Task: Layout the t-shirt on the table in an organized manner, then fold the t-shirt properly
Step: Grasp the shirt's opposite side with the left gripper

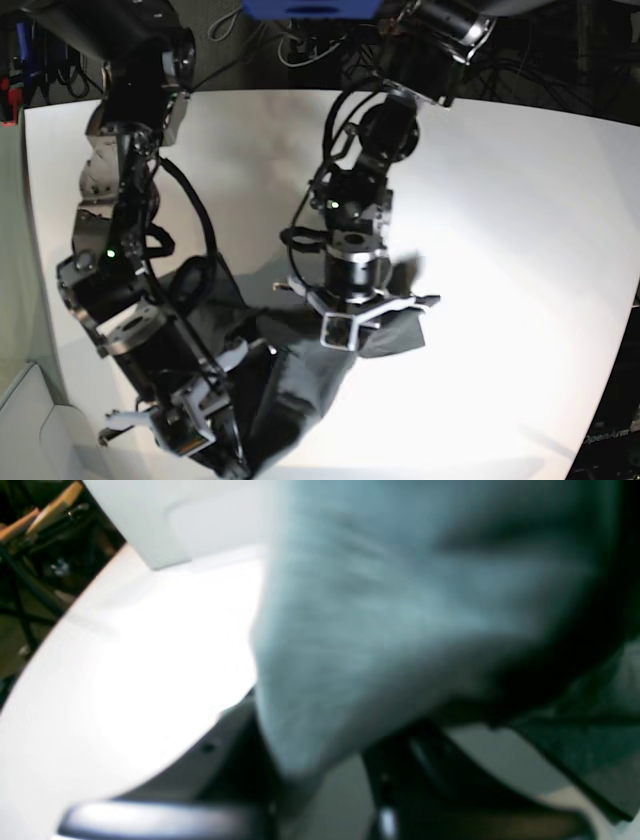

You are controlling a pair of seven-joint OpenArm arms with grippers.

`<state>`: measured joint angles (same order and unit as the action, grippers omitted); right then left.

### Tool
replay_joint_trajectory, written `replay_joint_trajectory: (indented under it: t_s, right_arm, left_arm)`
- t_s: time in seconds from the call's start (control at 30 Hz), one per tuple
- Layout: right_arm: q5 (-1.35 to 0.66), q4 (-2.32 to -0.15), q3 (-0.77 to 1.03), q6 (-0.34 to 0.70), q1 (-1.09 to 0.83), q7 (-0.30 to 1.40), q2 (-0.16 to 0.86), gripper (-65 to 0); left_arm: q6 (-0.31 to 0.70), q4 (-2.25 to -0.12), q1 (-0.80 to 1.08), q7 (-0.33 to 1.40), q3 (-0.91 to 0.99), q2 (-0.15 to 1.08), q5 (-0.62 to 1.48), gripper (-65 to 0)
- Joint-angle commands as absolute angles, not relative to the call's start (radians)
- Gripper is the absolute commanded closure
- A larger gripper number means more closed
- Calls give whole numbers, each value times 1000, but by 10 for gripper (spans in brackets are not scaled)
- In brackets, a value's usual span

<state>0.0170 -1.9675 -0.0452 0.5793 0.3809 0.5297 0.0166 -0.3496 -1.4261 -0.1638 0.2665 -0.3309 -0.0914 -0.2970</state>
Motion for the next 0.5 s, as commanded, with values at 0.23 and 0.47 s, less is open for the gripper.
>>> replay_joint_trajectory:
  t_s: [0.23, 0.47]
  right_arm:
    - [1, -1917, -45, 575, 414, 490, 15, 0]
    - [1, -1764, -45, 575, 418, 484, 36, 0]
  left_arm:
    - [-352, -1666, -189, 397, -318, 36, -308, -3]
    - [-351, -1662, -225, 395, -205, 59, -312, -4]
